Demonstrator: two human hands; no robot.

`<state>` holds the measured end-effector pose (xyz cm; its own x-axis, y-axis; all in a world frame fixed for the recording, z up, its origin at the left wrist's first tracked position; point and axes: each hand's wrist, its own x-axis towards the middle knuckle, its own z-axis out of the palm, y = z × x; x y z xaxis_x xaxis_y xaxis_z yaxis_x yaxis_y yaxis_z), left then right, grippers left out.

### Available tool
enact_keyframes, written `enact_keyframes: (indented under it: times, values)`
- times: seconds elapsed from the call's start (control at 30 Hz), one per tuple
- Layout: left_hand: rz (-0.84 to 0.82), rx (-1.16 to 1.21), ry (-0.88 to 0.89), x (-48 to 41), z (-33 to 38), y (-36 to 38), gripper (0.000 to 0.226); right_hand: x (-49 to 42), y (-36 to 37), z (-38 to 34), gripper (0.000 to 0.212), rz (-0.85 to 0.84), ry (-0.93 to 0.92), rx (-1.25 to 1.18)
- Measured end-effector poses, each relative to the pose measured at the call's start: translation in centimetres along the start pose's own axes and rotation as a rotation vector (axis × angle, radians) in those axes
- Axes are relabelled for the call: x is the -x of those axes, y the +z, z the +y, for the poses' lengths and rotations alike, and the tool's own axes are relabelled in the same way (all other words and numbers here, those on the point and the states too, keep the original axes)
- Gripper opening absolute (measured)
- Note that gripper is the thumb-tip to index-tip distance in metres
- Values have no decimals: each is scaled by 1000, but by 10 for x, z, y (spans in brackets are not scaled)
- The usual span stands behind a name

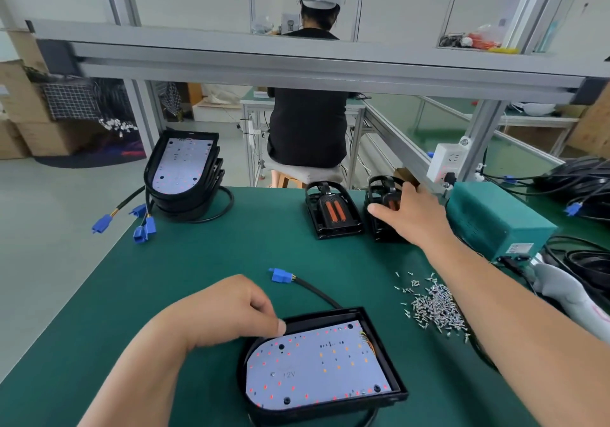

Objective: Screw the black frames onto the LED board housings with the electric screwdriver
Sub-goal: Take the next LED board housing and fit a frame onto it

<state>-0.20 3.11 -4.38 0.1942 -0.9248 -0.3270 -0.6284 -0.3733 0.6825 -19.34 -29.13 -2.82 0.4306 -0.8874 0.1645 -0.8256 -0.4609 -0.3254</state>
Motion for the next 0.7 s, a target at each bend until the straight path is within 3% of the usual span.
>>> enact_keyframes:
  times: [0.1, 0.2, 0.4, 0.47, 0.57, 0.7]
  values:
    - [14, 46, 19, -5, 0, 3, 34, -9, 16, 1, 112, -102, 29, 133]
    - [70, 64, 45, -12, 0, 8, 33, -12, 24, 2, 95, -57, 38, 133]
    - [239, 135, 50, -26, 3, 21, 29, -3, 14, 9, 65, 9, 47, -203]
    - [269, 133, 58, -29, 3, 23, 36, 5, 7, 13, 66, 31, 24, -324]
    - [282, 104, 103, -29, 4, 25, 51, 28, -8, 17, 75, 38, -72, -457]
    - [241, 189, 122, -26, 2, 23, 53, 84, -33, 19, 88, -166, -355, -549]
